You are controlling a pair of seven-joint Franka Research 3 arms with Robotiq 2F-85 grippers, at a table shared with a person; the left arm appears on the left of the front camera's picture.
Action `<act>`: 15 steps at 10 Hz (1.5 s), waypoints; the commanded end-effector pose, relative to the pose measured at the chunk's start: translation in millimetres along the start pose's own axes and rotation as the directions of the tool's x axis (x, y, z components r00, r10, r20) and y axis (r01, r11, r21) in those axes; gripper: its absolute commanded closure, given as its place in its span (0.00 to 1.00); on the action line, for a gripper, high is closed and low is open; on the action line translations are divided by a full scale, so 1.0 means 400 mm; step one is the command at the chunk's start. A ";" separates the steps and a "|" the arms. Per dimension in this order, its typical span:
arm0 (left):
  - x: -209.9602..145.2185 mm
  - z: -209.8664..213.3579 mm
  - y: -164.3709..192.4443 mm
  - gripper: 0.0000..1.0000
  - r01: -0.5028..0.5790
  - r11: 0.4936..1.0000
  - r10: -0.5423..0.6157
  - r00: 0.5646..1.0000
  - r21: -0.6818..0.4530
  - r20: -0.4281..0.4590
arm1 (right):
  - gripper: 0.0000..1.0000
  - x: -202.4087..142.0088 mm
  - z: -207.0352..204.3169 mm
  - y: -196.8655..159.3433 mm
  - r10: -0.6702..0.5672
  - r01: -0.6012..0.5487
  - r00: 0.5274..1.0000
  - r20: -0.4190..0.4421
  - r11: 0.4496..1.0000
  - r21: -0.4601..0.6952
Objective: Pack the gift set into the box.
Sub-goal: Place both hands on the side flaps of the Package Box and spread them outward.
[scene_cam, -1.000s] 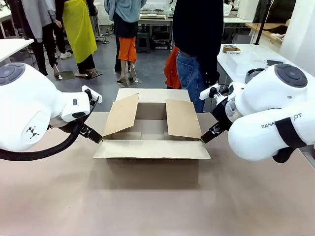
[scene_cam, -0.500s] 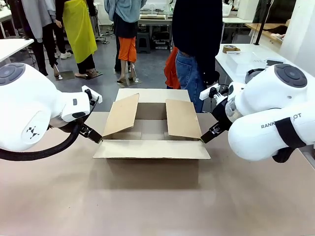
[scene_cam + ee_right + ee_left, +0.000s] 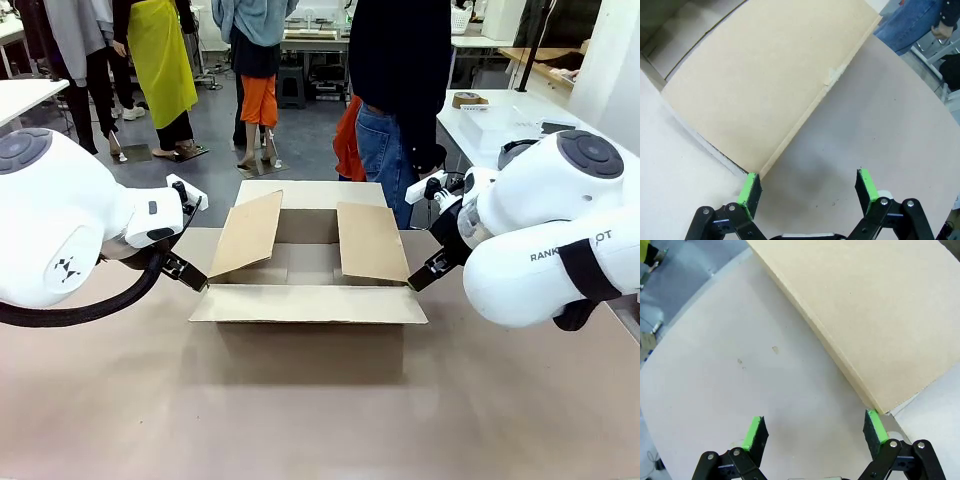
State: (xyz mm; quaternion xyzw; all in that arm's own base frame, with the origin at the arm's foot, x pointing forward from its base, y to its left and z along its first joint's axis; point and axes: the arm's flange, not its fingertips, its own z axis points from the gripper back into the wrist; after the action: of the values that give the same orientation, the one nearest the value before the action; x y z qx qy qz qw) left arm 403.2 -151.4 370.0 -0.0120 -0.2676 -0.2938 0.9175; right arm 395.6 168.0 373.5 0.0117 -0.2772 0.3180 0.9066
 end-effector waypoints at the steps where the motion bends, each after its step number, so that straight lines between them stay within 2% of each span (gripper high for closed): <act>1: -0.017 0.035 0.002 0.00 0.043 0.998 -0.043 0.999 -0.048 -0.014 | 0.00 -0.011 0.050 0.004 0.031 -0.031 0.999 -0.011 0.999 0.008; 2: -0.033 0.083 0.015 0.00 0.070 0.993 -0.074 0.997 -0.100 -0.031 | 0.00 -0.023 0.114 0.003 0.044 -0.044 0.999 0.015 0.999 0.009; 3: -0.049 0.152 0.033 0.00 0.041 0.983 -0.044 0.999 -0.179 -0.013 | 0.00 -0.038 0.189 -0.008 0.025 -0.026 0.999 0.030 0.999 0.027; 4: -0.059 0.227 0.056 0.00 -0.067 0.974 0.068 0.998 -0.214 -0.003 | 0.00 -0.059 0.248 -0.028 -0.003 0.000 0.996 0.093 0.999 0.037; 5: -0.090 0.304 0.090 0.00 -0.166 0.947 0.181 0.983 -0.273 0.032 | 0.00 -0.085 0.301 -0.061 -0.093 0.079 0.990 0.107 0.989 0.122; 6: -0.132 0.361 0.130 0.00 -0.224 0.916 0.265 0.961 -0.333 0.083 | 0.00 -0.110 0.333 -0.102 -0.227 0.208 0.970 0.083 0.959 0.191; 7: -0.181 0.412 0.174 0.00 -0.253 0.878 0.328 0.936 -0.407 0.126 | 0.00 -0.143 0.365 -0.150 -0.385 0.352 0.922 0.052 0.884 0.307; 8: -0.232 0.440 0.225 0.00 -0.294 0.823 0.408 0.901 -0.486 0.147 | 0.00 -0.188 0.399 -0.215 -0.569 0.536 0.822 -0.013 0.766 0.355; 9: -0.297 0.450 0.311 0.00 -0.239 0.675 0.469 0.869 -0.698 0.156 | 0.00 -0.264 0.438 -0.303 -0.734 0.674 0.678 -0.047 0.594 0.439; 10: -0.361 0.436 0.393 0.00 -0.285 0.532 0.627 0.765 -0.797 0.146 | 0.00 -0.350 0.470 -0.374 -0.835 0.721 0.548 -0.044 0.445 0.530; 12: -0.491 0.341 0.534 0.00 -0.320 0.253 0.838 0.544 -0.913 0.041 | 0.00 -0.554 0.492 -0.478 -0.953 0.697 0.300 -0.042 0.189 0.692; 13: -0.524 0.256 0.559 0.00 -0.363 0.114 0.893 0.446 -0.925 -0.065 | 0.00 -0.660 0.480 -0.503 -0.982 0.653 0.182 -0.046 0.086 0.753; 14: -0.532 0.202 0.564 0.00 -0.387 0.035 0.917 0.380 -0.921 -0.125 | 0.00 -0.721 0.458 -0.513 -0.993 0.645 0.100 -0.066 0.014 0.764; 15: -0.539 0.372 0.547 0.00 -0.344 0.306 0.825 0.561 -0.888 0.067 | 0.00 -0.746 0.432 -0.511 -0.996 0.696 0.077 -0.038 0.026 0.718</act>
State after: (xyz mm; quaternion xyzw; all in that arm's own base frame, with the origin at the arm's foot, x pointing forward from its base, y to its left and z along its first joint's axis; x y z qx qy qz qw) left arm 308.5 180.9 374.6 -0.6406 -0.2961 0.0791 0.7041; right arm 238.0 -245.9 434.0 0.5320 -0.2844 -0.2720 0.7498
